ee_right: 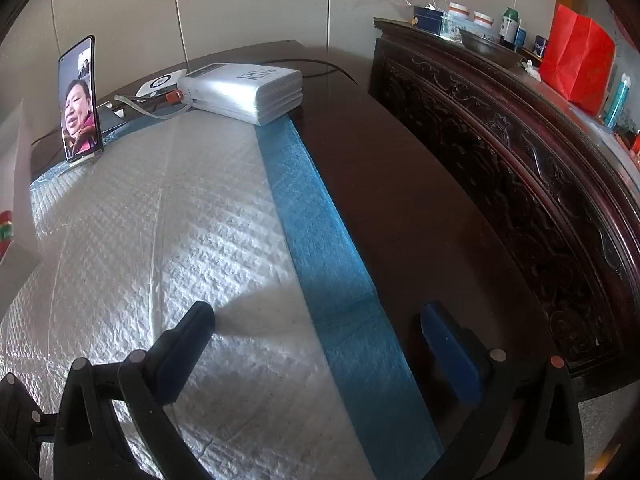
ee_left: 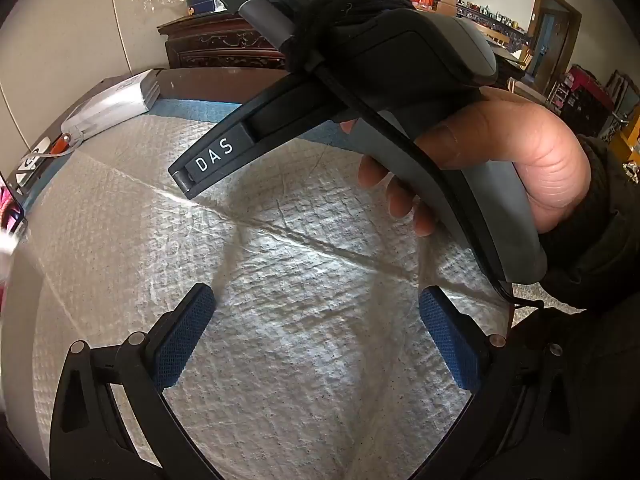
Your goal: Organize rigid objects
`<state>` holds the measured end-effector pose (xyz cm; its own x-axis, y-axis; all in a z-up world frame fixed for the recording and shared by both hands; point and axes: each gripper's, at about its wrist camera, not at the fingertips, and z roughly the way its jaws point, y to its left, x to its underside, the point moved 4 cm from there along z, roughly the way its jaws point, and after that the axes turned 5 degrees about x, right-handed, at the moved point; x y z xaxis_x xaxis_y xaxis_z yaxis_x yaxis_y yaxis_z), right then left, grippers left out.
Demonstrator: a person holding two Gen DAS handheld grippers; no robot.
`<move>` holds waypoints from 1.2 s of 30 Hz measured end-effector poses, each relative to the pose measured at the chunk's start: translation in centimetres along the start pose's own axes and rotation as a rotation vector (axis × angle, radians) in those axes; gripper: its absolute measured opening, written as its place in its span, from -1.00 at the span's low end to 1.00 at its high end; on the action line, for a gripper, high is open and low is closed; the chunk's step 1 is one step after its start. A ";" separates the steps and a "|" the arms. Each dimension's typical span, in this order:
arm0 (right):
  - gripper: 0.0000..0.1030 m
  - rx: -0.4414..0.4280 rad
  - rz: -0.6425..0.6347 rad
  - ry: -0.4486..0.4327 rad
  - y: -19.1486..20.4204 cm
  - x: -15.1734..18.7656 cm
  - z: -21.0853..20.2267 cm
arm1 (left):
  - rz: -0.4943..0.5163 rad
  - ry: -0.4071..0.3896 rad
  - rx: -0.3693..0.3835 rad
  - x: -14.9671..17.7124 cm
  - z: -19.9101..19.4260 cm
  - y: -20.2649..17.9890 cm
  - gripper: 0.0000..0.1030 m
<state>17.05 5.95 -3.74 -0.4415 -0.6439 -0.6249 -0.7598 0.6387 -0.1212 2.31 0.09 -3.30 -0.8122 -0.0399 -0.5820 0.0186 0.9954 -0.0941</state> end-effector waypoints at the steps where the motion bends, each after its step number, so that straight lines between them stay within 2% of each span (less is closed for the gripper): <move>1: 1.00 0.000 0.000 0.000 0.0 0.0 0.0 | 0.000 0.000 0.000 0.0 0.0 0.0 0.99; 36: 1.00 0.000 -0.001 0.001 0.0 -0.1 0.1 | 0.003 0.002 0.003 0.0 0.0 -0.5 0.99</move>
<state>17.14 6.02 -3.72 -0.4410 -0.6451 -0.6240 -0.7603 0.6380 -0.1221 2.26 -0.41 -3.25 -0.8134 -0.0366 -0.5805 0.0226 0.9953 -0.0944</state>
